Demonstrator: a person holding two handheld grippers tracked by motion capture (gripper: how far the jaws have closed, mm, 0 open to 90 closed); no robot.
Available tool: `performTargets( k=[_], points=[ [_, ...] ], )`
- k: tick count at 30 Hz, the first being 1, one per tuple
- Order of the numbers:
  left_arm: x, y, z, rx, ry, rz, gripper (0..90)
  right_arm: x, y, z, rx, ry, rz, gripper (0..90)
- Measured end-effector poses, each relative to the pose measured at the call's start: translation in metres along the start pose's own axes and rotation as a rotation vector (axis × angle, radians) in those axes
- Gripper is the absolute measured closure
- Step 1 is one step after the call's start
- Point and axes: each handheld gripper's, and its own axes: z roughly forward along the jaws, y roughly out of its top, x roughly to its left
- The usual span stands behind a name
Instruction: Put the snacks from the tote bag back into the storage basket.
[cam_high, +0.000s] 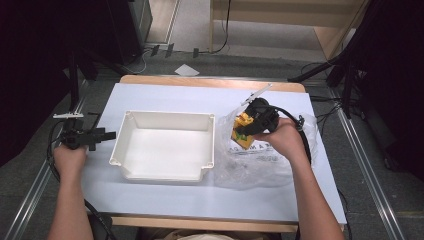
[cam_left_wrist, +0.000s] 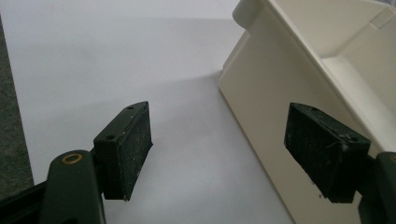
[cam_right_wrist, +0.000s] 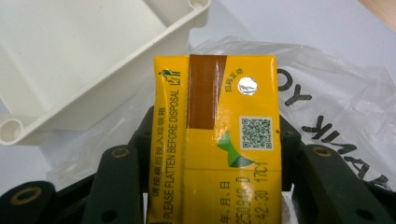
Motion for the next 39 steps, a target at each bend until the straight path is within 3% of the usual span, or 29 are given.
performTargets(
  k=[11, 39],
  points=[
    [-0.004, 0.002, 0.001, 0.017, 0.007, 0.015, 24.3, 0.011, 0.011, -0.003, -0.002, 0.010, -0.015, 52.7],
    [-0.004, 0.001, 0.002, 0.000, -0.008, 0.010, 24.3, 0.017, 0.051, -0.019, -0.014, 0.030, -0.061, 52.8]
  ],
)
